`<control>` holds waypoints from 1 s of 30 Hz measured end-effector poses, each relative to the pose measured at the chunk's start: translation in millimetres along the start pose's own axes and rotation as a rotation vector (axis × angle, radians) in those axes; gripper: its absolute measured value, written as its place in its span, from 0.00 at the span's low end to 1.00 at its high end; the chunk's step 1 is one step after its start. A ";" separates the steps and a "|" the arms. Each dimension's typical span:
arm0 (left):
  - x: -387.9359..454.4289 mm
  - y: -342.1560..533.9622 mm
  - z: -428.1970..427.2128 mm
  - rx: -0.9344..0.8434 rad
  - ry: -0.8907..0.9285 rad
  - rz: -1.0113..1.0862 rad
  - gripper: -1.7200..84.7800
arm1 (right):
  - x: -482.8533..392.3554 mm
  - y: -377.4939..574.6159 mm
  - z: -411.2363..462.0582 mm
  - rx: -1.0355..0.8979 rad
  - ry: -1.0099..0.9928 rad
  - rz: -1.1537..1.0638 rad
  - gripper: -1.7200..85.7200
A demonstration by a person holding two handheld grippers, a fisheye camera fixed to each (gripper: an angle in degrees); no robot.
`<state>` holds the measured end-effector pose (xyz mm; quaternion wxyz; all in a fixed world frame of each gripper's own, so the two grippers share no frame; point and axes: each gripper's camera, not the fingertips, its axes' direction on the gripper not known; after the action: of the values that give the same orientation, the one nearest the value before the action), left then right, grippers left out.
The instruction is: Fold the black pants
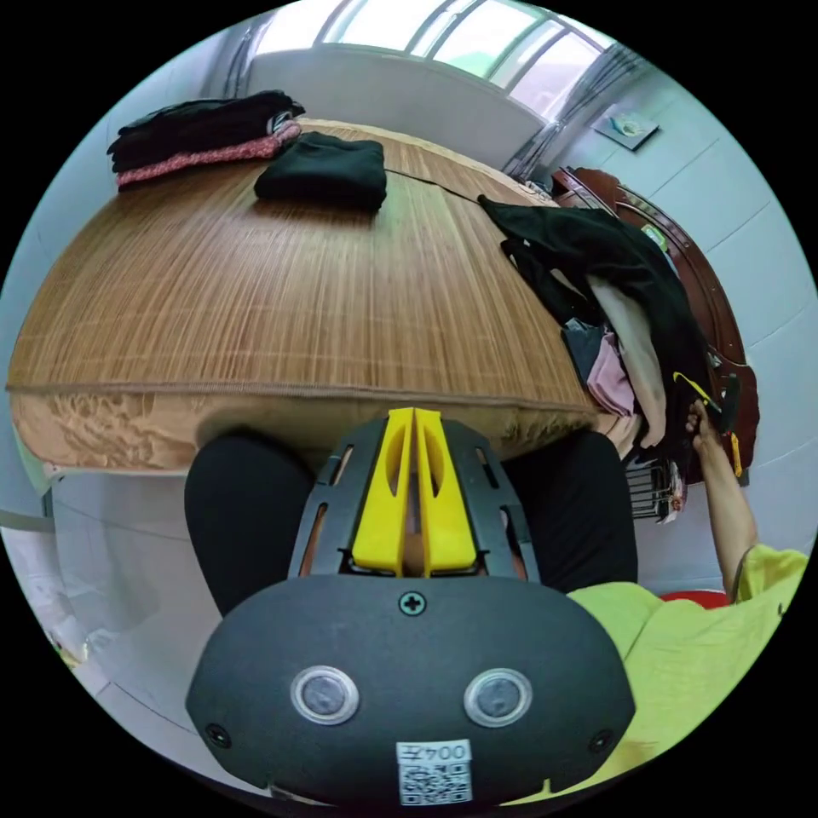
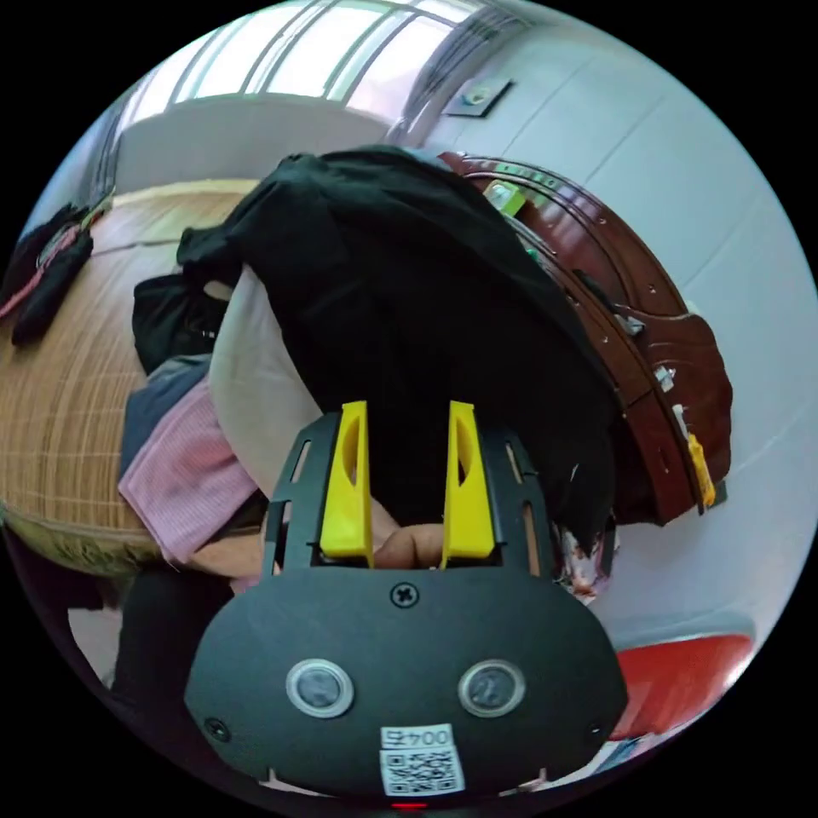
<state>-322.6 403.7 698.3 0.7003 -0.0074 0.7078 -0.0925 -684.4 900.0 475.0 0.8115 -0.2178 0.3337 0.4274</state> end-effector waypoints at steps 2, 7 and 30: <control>-12.1 11.3 -2.1 -0.009 0.019 -0.056 0.03 | 4.5 -12.5 17.4 -0.076 0.016 -0.104 0.11; -17.8 21.8 1.7 -0.060 0.126 -0.047 0.07 | 25.6 -20.7 -33.4 0.004 -0.204 -0.040 0.02; 15.5 31.4 28.9 0.127 0.063 0.030 0.04 | -193.4 40.1 -130.0 -0.359 -1.708 -0.134 0.08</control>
<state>-290.4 428.9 678.4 0.6780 0.0505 0.7222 -0.1271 -843.9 732.5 524.3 0.7607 0.0332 -0.4743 0.4419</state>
